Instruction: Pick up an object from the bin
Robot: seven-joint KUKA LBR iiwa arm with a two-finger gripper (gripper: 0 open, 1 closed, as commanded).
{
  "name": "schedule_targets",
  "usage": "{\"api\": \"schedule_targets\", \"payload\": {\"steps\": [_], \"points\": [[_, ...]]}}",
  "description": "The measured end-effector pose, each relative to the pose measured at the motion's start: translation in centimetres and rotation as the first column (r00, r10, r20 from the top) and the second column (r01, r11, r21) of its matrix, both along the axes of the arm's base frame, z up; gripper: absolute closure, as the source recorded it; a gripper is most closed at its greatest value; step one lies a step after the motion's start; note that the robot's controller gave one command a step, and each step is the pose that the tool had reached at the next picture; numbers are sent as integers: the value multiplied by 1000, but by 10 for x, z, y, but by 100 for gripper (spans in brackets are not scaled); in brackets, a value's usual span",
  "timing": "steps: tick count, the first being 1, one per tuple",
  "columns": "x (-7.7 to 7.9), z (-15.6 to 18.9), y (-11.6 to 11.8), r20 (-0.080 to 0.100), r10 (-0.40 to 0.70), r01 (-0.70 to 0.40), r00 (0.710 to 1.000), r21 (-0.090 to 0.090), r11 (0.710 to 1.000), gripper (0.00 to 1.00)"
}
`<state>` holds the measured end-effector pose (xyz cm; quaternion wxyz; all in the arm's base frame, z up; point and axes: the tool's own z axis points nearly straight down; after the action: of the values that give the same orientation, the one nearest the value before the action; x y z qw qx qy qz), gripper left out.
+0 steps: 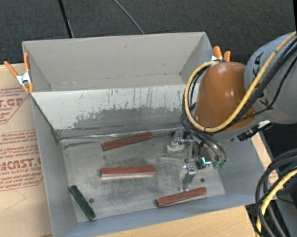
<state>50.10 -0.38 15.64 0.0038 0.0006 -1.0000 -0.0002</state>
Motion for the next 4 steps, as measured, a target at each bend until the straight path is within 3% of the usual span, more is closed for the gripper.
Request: {"api": "schedule_targets", "payload": {"steps": [1, 2, 3, 4], "points": [[2, 4, 0, 8, 0, 0, 1000, 0, 1000, 0], [41, -81, 24, 17, 118, -118, 993, 0, 993, 100], [38, -84, 24, 9, 118, -118, 993, 0, 993, 0], [38, -84, 24, 10, 118, -118, 993, 0, 993, 0]]}}
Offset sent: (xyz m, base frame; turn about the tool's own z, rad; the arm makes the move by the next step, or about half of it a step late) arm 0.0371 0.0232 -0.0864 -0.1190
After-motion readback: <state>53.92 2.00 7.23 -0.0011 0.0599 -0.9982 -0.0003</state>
